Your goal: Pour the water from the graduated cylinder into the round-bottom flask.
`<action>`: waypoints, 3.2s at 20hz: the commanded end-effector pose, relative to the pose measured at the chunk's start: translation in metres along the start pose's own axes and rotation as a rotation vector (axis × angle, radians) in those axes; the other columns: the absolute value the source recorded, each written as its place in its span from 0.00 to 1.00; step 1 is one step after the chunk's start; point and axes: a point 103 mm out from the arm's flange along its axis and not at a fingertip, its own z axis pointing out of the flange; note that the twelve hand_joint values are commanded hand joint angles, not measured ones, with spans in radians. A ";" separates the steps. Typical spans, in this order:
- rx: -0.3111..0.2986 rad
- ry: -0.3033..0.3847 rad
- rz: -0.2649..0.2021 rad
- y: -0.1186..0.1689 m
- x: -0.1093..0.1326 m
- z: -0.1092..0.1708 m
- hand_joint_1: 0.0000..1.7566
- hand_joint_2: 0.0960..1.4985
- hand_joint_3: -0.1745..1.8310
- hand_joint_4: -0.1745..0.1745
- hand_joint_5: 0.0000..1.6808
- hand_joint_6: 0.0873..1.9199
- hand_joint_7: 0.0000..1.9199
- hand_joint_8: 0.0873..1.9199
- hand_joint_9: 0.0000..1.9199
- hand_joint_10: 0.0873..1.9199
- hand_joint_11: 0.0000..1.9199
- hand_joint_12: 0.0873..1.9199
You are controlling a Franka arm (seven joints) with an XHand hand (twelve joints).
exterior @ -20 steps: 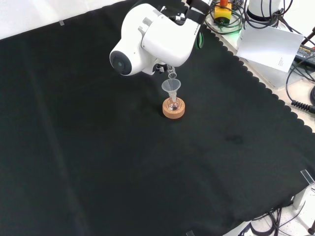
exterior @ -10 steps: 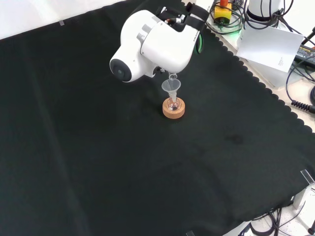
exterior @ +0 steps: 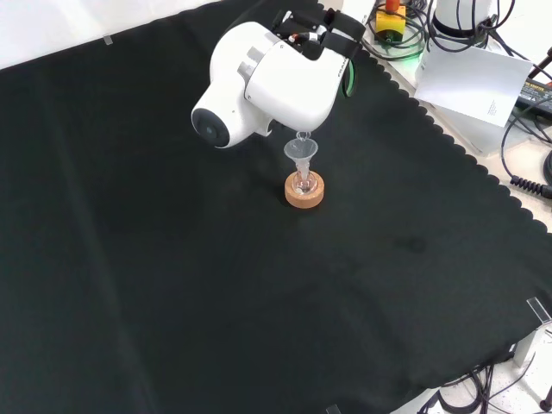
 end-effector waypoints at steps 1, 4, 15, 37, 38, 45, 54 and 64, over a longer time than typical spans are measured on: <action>0.022 -0.010 0.013 -0.002 0.004 -0.004 0.72 0.71 0.09 0.00 0.60 0.47 0.54 0.46 0.80 0.00 0.72 0.32; 0.025 -0.012 0.015 -0.004 0.006 -0.006 0.72 0.71 0.09 0.00 0.60 0.47 0.54 0.46 0.80 0.00 0.72 0.32; 0.047 -0.028 0.044 -0.008 0.010 -0.011 0.72 0.71 0.09 0.00 0.60 0.47 0.54 0.46 0.80 0.00 0.72 0.32; 0.051 -0.034 0.055 -0.011 0.013 -0.014 0.72 0.71 0.09 0.00 0.60 0.47 0.55 0.46 0.80 0.00 0.72 0.31; 0.050 -0.034 0.054 -0.011 0.013 -0.015 0.72 0.71 0.09 0.00 0.60 0.47 0.55 0.46 0.80 0.00 0.72 0.31; 0.017 -0.026 0.033 -0.012 0.016 -0.016 0.72 0.71 0.09 0.00 0.60 0.47 0.55 0.46 0.80 0.00 0.72 0.31; -0.104 0.016 -0.039 -0.018 0.011 -0.011 0.72 0.71 0.09 0.00 0.60 0.47 0.55 0.46 0.80 0.00 0.72 0.31; -0.305 0.060 -0.104 -0.024 -0.006 0.001 0.66 0.72 0.09 0.21 0.60 0.49 0.63 0.26 0.81 0.00 0.72 0.30</action>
